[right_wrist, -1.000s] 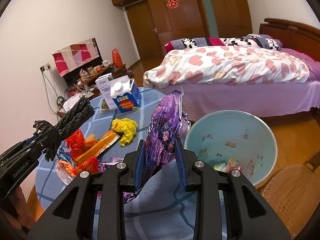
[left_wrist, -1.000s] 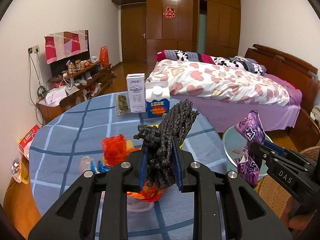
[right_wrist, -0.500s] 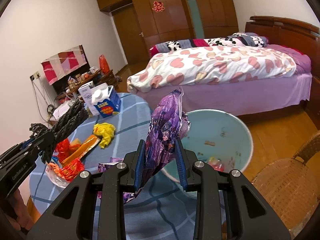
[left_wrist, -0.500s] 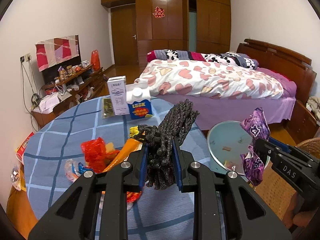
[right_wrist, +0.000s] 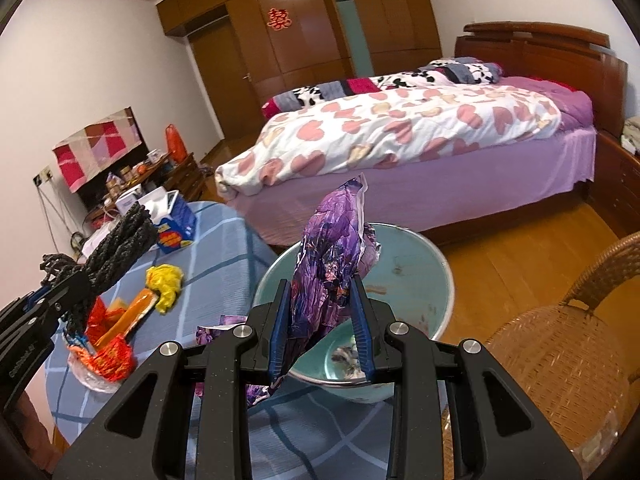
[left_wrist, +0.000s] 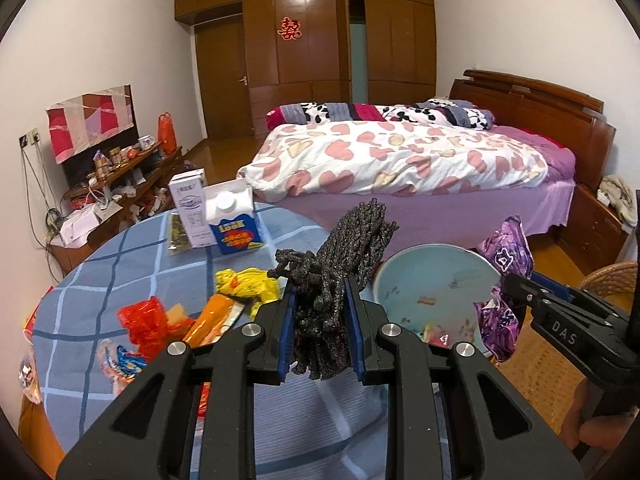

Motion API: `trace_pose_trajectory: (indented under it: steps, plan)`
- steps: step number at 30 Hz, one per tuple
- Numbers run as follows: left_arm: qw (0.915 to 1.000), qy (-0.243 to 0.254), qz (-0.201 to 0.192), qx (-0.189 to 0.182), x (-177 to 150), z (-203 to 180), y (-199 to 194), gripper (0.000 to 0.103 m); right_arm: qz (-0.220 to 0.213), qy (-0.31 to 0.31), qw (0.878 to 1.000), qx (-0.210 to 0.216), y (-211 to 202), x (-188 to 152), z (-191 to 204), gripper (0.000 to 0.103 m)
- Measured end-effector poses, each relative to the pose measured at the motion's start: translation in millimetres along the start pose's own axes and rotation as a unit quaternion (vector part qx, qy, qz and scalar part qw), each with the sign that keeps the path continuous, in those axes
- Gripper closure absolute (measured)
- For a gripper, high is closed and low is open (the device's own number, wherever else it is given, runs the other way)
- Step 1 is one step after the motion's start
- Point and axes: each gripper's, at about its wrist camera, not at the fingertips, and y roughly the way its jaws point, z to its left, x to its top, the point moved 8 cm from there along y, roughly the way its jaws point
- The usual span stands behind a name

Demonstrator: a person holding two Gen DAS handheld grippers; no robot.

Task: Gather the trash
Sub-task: 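Carry black rope and purple wrapper over the blue wastebasket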

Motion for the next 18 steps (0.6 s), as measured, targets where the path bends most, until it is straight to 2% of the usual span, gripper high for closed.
trace_pose_trajectory:
  steps: [9, 18]
  plan:
    - [0.9998, 0.015, 0.005, -0.013, 3, -23, 13, 0.081, -0.007, 0.012, 1.000, -0.028, 3, 5, -23, 0.073]
    - [0.9989, 0.029, 0.017, -0.033, 1, -56, 36, 0.080, -0.001, 0.024, 0.997, -0.075, 19, 0, -53, 0.073]
